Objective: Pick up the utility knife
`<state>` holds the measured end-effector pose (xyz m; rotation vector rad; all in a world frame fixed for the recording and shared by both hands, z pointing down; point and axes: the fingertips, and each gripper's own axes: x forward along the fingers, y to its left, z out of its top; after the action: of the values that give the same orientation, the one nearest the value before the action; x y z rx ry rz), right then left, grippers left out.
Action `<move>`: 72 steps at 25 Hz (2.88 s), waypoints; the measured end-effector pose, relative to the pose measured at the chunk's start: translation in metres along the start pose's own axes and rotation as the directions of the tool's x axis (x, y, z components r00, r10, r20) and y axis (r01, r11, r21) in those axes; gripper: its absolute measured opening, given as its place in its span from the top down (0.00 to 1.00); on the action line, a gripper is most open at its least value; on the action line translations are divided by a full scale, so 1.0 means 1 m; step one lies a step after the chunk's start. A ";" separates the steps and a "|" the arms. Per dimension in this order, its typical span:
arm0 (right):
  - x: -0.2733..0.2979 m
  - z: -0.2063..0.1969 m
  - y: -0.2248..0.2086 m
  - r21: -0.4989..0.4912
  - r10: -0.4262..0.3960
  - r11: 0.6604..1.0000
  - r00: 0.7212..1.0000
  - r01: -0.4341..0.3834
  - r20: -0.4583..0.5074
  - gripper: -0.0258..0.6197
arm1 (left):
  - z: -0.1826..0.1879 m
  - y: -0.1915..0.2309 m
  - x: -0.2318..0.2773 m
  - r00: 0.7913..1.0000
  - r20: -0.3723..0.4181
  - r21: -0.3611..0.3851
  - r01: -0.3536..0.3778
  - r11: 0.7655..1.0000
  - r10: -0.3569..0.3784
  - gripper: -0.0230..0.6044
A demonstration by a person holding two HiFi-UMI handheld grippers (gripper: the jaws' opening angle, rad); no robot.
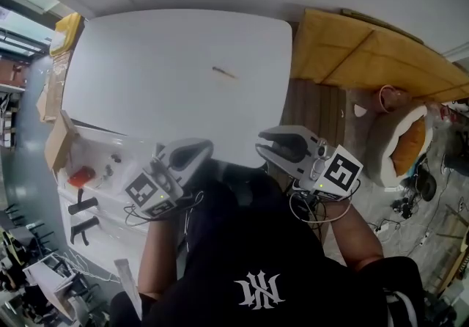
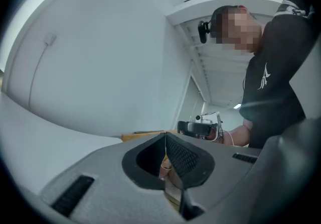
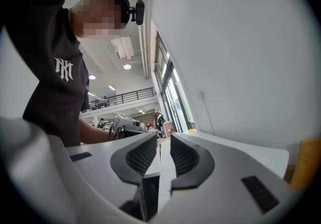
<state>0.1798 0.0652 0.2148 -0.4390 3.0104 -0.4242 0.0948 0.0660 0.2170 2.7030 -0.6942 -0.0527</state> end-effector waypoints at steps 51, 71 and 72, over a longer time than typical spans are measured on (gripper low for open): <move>0.177 -0.251 -0.298 -0.112 -0.188 0.982 0.769 0.151 -0.611 0.73 | -0.145 0.247 0.044 0.999 -0.033 -0.065 0.009 0.998 -0.012 0.95; 0.180 -0.283 -0.308 -0.142 -0.177 0.984 0.677 0.107 -0.714 0.73 | -0.145 0.245 0.050 0.999 -0.026 -0.034 0.027 0.999 -0.028 0.95; 0.180 -0.284 -0.308 -0.143 -0.177 0.984 0.678 0.106 -0.714 0.74 | -0.145 0.245 0.050 0.999 -0.021 -0.036 0.028 0.999 -0.029 0.95</move>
<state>0.0600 -0.1969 0.5679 -0.6455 3.8016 -0.5942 0.0433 -0.1116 0.4391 2.6750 -0.6423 -0.0425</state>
